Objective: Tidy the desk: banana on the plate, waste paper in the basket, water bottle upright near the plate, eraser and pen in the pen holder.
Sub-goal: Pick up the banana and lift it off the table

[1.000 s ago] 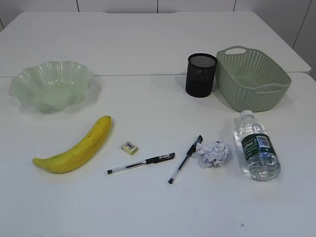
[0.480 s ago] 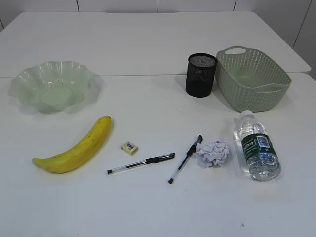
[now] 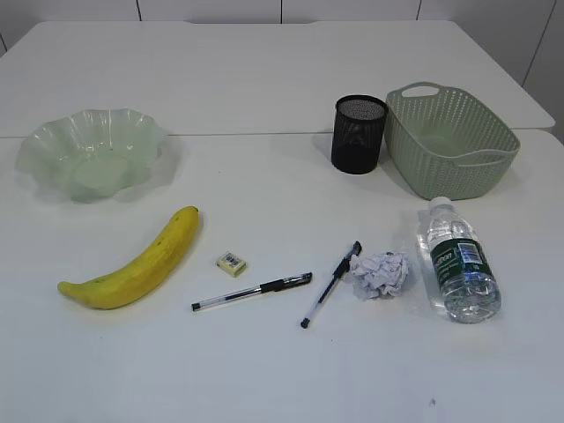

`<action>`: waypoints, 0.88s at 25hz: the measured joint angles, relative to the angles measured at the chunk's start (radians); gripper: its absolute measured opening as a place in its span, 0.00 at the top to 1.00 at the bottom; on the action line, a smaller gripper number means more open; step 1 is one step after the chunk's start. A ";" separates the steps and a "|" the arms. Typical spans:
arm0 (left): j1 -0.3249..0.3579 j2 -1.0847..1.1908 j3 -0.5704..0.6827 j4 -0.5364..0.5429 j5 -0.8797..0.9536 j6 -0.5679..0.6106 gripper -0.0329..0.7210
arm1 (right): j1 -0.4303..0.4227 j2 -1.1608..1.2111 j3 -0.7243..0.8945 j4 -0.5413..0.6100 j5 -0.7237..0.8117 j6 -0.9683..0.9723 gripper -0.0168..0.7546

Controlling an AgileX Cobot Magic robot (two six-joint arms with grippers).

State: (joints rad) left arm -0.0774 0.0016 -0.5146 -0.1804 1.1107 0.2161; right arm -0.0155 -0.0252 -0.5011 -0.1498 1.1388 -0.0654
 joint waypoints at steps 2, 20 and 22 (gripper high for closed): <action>0.000 0.000 -0.002 0.000 0.004 0.000 0.39 | 0.000 0.000 0.000 0.006 0.006 0.000 0.43; -0.015 0.418 -0.272 0.000 0.036 -0.042 0.39 | 0.000 0.393 -0.153 0.026 0.117 0.073 0.43; -0.020 0.468 -0.276 0.000 0.038 -0.064 0.39 | 0.000 0.454 -0.172 0.026 0.119 0.101 0.43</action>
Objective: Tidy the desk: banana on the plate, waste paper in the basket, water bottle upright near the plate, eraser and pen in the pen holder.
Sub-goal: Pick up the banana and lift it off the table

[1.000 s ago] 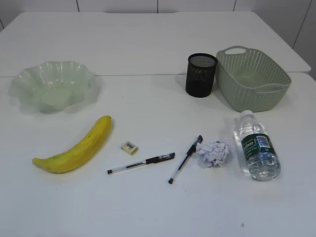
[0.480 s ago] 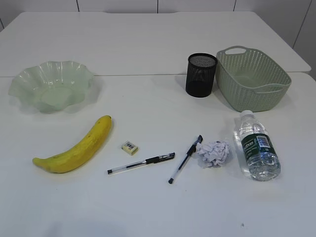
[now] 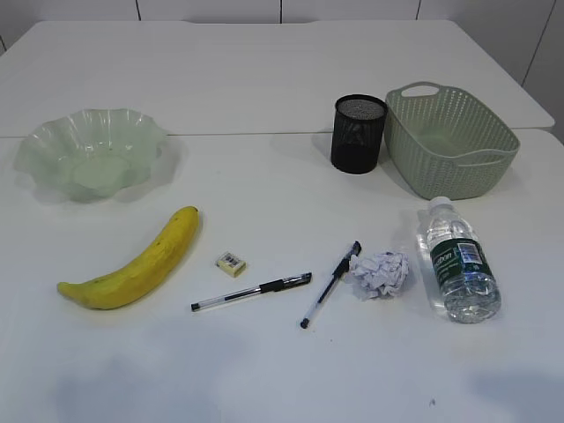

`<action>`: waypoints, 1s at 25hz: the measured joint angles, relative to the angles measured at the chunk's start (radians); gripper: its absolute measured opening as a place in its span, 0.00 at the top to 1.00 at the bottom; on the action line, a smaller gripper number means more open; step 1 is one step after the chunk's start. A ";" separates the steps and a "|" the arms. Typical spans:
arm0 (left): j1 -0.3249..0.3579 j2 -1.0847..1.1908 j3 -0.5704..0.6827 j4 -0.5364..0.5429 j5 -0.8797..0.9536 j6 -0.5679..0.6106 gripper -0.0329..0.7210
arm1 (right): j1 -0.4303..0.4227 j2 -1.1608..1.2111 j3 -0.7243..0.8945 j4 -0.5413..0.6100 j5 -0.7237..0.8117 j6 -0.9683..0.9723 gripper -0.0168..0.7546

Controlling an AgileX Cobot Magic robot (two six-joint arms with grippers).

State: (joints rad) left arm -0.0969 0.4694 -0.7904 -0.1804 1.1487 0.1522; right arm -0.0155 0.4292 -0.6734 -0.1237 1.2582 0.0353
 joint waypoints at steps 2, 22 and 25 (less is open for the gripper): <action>-0.011 0.058 -0.016 0.000 0.001 -0.016 0.39 | 0.000 0.057 -0.018 0.002 0.000 0.033 0.43; -0.375 0.782 -0.546 0.180 0.095 -0.044 0.38 | 0.000 0.517 -0.245 0.149 -0.008 0.068 0.43; -0.403 0.832 -0.568 0.234 0.093 -0.044 0.38 | 0.000 0.535 -0.266 0.151 -0.010 0.064 0.43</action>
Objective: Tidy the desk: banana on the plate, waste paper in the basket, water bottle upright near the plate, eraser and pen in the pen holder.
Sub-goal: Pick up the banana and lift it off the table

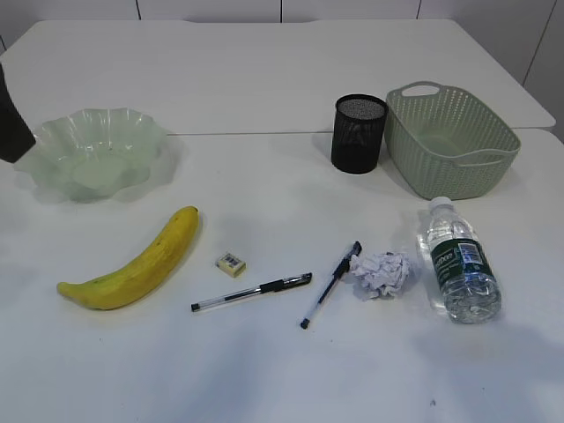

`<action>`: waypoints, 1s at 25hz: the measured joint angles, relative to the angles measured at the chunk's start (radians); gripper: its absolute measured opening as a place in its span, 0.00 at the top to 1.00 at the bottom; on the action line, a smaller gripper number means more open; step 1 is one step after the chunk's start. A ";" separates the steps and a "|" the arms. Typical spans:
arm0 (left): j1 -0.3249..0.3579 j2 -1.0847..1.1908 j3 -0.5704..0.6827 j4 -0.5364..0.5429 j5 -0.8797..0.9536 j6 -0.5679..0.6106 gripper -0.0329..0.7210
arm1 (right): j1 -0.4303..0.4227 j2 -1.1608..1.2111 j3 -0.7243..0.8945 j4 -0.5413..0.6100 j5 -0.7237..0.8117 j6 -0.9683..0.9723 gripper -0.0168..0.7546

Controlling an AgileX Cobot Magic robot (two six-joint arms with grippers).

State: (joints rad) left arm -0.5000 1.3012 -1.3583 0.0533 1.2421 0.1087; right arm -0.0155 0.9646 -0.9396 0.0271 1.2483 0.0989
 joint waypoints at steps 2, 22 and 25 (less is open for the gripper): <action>-0.004 0.029 -0.004 0.017 0.000 0.000 0.38 | 0.000 0.008 -0.004 0.000 0.000 0.000 0.43; -0.006 0.330 -0.004 0.226 -0.113 0.000 0.38 | 0.000 0.067 -0.006 -0.048 0.000 -0.004 0.43; -0.006 0.337 -0.004 0.253 -0.160 0.000 0.38 | 0.000 0.082 -0.006 -0.050 0.000 -0.004 0.43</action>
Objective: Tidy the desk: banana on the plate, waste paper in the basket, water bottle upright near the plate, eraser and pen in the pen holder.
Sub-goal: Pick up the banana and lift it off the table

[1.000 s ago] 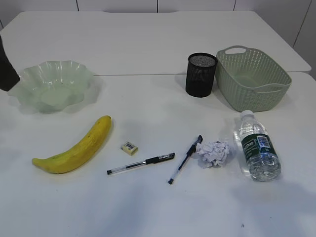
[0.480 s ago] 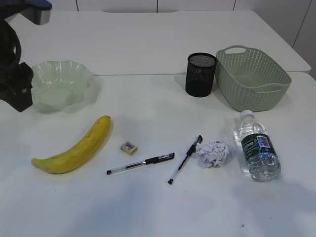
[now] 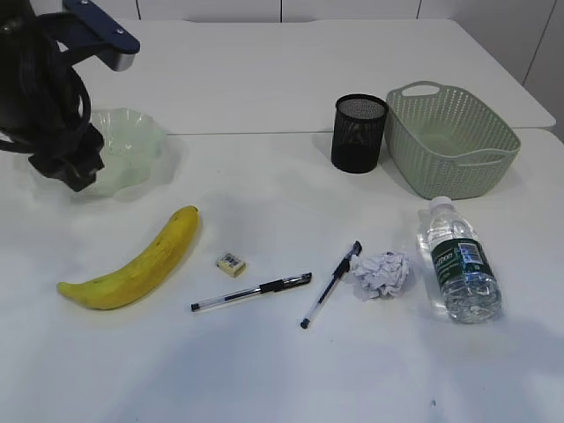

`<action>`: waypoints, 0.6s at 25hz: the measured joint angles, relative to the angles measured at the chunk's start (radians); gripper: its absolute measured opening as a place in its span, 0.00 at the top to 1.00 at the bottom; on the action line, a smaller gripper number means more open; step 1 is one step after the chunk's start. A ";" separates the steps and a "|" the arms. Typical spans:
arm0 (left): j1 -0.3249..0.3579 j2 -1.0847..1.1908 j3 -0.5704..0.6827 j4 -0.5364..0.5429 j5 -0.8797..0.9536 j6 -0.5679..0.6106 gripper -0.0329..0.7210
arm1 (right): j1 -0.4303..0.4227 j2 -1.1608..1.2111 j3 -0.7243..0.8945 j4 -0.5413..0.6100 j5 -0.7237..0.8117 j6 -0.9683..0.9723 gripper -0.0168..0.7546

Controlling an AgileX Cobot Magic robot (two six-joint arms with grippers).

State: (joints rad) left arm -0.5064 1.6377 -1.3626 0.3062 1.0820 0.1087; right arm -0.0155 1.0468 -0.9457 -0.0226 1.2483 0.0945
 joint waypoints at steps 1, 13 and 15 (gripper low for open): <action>0.000 0.000 0.000 0.010 -0.020 0.000 0.38 | 0.000 0.002 0.000 0.000 -0.002 0.000 0.43; 0.073 0.049 0.000 -0.124 -0.183 -0.048 0.38 | 0.000 0.010 0.000 0.011 -0.002 0.000 0.43; 0.126 0.081 0.000 -0.217 -0.183 -0.042 0.38 | 0.000 0.010 0.000 0.023 -0.002 -0.002 0.43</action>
State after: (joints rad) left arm -0.3806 1.7191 -1.3626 0.0896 0.8992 0.0668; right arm -0.0155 1.0568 -0.9457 0.0000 1.2465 0.0924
